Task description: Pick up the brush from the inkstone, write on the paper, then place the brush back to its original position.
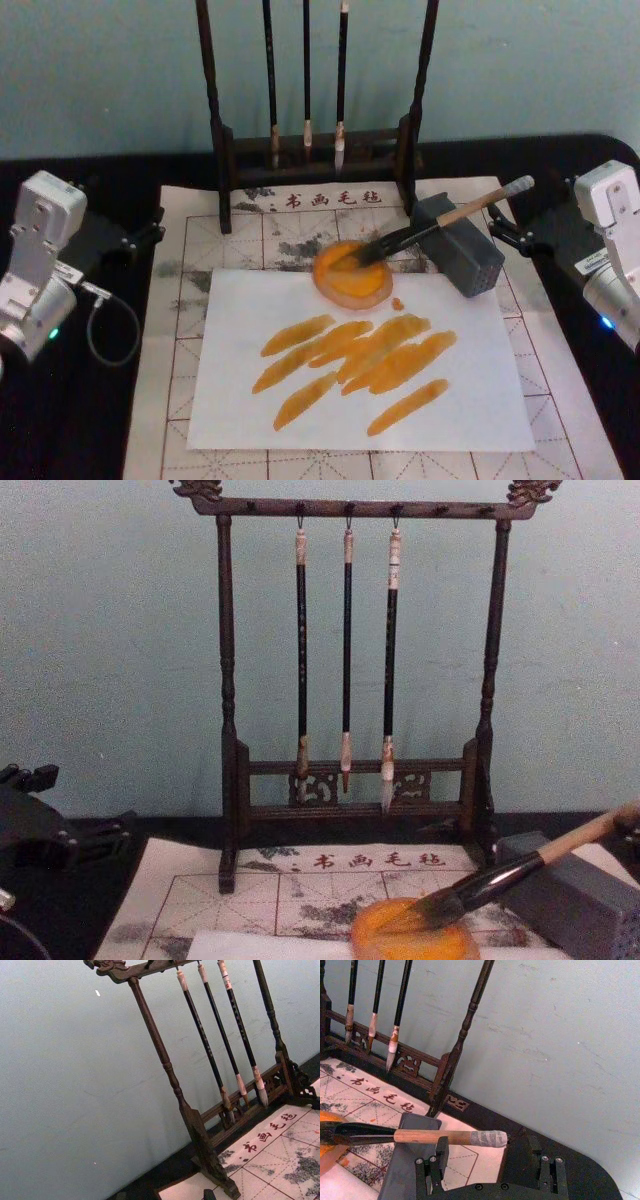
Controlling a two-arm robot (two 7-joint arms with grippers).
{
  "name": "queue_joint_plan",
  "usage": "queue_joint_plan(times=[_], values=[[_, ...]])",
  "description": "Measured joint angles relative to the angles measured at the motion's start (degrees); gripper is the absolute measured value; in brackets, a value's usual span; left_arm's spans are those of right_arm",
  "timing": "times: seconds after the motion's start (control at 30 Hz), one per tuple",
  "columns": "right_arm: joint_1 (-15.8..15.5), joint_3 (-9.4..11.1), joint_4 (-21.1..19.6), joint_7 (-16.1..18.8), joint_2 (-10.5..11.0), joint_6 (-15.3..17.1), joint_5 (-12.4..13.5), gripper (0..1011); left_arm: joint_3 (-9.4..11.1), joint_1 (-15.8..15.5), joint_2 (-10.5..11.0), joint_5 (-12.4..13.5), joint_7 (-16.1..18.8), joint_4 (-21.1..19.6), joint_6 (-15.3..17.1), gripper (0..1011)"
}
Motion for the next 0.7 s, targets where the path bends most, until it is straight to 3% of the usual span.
queue_joint_plan(times=[0.7], values=[[0.0, 0.0, 0.0, 0.0, 0.0, 0.0, 0.0, 1000, 0.0, 0.0, 0.0, 0.0, 0.0, 0.0, 0.0, 1001]])
